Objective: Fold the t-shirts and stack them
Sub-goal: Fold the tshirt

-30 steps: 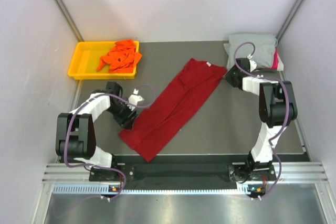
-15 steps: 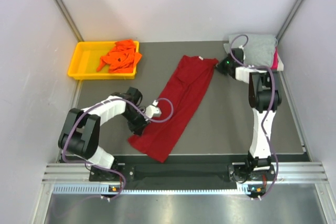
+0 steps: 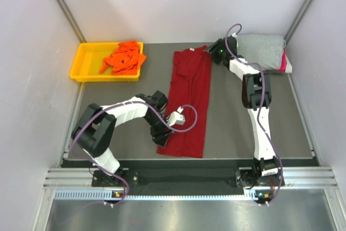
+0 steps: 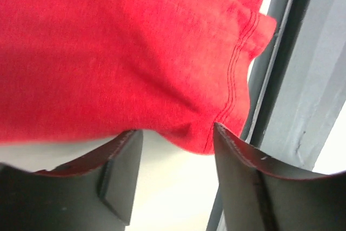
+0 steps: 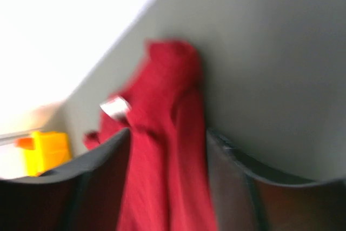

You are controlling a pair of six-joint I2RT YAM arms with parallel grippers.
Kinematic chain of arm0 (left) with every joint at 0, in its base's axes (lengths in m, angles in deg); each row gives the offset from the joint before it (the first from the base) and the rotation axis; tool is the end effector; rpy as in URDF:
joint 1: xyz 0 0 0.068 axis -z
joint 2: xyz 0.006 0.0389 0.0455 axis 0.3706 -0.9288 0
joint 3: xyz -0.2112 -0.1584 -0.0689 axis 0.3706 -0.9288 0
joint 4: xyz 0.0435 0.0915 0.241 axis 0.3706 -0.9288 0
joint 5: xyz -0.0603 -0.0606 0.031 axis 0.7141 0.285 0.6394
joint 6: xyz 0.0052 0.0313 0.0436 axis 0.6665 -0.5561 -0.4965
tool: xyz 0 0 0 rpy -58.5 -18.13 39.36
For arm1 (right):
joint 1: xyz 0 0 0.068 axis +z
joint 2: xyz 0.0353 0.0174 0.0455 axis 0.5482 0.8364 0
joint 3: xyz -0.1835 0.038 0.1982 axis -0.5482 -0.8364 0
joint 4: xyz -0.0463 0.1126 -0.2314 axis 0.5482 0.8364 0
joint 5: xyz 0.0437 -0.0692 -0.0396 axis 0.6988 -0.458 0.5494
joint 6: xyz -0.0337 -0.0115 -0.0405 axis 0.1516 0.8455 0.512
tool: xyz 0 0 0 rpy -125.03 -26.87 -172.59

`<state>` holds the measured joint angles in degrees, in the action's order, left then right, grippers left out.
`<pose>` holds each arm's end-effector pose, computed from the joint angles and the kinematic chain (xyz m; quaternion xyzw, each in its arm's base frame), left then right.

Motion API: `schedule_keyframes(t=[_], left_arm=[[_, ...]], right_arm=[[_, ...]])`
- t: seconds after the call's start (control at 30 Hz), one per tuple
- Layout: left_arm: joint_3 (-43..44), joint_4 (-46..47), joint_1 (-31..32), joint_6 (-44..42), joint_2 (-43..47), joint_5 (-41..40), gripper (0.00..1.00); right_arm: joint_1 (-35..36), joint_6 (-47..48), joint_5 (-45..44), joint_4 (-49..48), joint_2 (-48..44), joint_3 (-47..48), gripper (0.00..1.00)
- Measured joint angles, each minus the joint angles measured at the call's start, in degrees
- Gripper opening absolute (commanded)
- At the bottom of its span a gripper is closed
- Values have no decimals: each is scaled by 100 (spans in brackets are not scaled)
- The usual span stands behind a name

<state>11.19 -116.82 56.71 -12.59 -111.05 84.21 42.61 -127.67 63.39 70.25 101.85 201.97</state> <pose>0.2158 -0.1755 0.1584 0.5809 0.7579 -0.2948 0.0360 0.5834 0.1032 0.1360 0.2897 0.7983 0.3520 0.3936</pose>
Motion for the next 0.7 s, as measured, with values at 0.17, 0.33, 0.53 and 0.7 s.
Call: schedule_keyframes(t=[0.17,0.33,0.53,0.7], left_arm=[[-404,-4,-11,160,1034,-442,63],[-787,164,-31,321,2579,-892,64],[-1585,1071,-37,529,3539,-981,62],[-1849,1292,-37,575,3851,-883,60]], right_arm=[[-13,804,-645,765,-1694,-1681,63],[24,1532,-1084,1182,-4282,-3683,63],[1069,1574,-785,1558,-7871,-6887,62],[3056,485,-634,2245,-9527,-9278,59]])
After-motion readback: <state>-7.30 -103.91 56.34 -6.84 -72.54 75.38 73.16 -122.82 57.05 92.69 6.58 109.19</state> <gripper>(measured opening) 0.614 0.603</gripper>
